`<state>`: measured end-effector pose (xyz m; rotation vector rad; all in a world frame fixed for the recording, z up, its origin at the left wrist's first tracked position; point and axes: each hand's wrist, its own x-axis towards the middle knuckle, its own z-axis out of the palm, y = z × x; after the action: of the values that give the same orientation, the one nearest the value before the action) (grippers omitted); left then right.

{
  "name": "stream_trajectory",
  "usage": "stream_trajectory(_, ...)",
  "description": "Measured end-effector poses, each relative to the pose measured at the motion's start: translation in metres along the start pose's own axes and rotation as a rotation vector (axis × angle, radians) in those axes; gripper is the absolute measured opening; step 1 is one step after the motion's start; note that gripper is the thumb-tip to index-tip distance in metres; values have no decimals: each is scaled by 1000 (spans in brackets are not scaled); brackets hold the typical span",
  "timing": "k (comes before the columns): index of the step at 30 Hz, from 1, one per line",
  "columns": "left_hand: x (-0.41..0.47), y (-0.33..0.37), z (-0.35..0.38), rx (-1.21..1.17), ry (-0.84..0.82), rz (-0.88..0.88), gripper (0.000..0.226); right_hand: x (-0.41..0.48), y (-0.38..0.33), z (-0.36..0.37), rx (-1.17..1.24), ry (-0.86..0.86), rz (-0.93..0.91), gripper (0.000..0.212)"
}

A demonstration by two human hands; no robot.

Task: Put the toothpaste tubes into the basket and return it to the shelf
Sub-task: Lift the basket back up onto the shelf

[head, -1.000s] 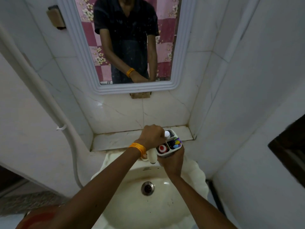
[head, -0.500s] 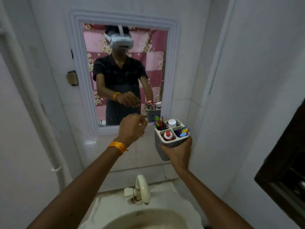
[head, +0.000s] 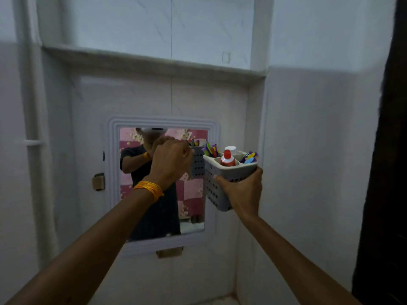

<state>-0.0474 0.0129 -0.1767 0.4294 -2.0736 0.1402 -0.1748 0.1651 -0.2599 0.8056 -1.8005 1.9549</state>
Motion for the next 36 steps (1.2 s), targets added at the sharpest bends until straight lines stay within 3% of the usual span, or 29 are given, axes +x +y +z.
stream_trajectory(9, 75, 11, -48, 104, 192, 107, 30, 69, -95, -8, 50, 189, -144, 125)
stream_trajectory(18, 165, -11, -90, 211, 306, 105, 43, 160, -201, -6, 144, 277, -224, 114)
stream_trajectory(22, 200, -23, -99, 309, 221, 57, 50, 198, -241, 2, 123, 304, -243, 107)
stream_trajectory(25, 218, -35, -98, 397, 50, -9, 62, 221, -261, 13, 87, 310, -246, 106)
stream_trajectory(31, 236, -43, -98, 456, -123, -58, 82, 256, -263, 39, 6, 259, -182, 110)
stream_trajectory(36, 239, -47, -96, 479, -116, -49, 83, 274, -250, 64, -76, 246, -150, 114)
